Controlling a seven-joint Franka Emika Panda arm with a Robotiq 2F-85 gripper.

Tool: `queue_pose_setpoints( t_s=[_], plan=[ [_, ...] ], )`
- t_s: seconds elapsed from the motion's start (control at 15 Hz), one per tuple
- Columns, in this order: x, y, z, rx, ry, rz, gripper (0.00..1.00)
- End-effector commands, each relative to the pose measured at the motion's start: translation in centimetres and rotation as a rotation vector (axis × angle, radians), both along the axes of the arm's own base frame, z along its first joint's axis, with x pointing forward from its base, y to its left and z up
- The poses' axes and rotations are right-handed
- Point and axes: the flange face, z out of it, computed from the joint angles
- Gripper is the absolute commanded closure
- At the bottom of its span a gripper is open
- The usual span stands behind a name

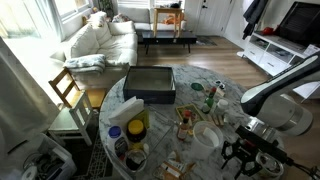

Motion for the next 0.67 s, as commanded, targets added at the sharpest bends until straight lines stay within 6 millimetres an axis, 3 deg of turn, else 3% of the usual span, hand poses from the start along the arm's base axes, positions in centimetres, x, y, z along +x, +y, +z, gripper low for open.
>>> queue_pose_setpoints(
  t_s=[0.0,0.07,0.33,0.6],
  plan=[
    [-0.19,0.01,-0.82,0.01,-0.018,-0.01,0.53],
    [-0.24,0.01,-0.92,0.011,-0.019,-0.011,0.56],
    [-0.31,-0.04,-1.18,0.006,-0.018,-0.014,0.85],
    [-0.28,-0.16,-1.11,0.008,-0.019,-0.018,0.94]
  ],
)
